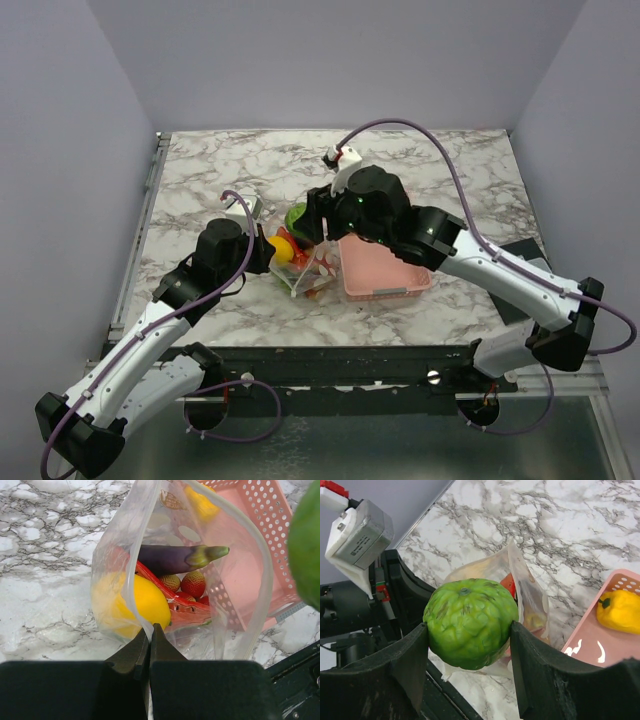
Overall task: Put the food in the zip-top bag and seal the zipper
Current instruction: Place the fake fruit in the zipper food storage bag.
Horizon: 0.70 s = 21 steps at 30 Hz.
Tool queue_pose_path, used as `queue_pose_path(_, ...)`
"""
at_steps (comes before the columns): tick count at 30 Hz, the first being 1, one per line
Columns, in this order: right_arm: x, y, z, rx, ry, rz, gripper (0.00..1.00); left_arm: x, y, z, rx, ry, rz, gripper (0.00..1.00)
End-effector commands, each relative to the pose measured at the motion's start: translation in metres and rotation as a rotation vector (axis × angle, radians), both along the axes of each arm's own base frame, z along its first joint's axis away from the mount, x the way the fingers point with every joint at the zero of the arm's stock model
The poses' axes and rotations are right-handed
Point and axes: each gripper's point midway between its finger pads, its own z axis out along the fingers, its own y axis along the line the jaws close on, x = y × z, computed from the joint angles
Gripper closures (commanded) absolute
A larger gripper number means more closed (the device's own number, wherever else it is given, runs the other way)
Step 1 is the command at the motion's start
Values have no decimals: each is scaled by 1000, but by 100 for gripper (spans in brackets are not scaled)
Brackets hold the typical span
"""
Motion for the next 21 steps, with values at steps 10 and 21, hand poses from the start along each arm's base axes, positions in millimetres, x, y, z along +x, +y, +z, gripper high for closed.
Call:
queue_pose_path(10, 28, 28, -46, -219, -16, -87, 83, -2, -4, 2, -10, -12, -30, 100)
queue_pose_path(21, 55, 39, -84, -333, -15, -184, 82, -2, -5, 2, -10, -10, -33, 100)
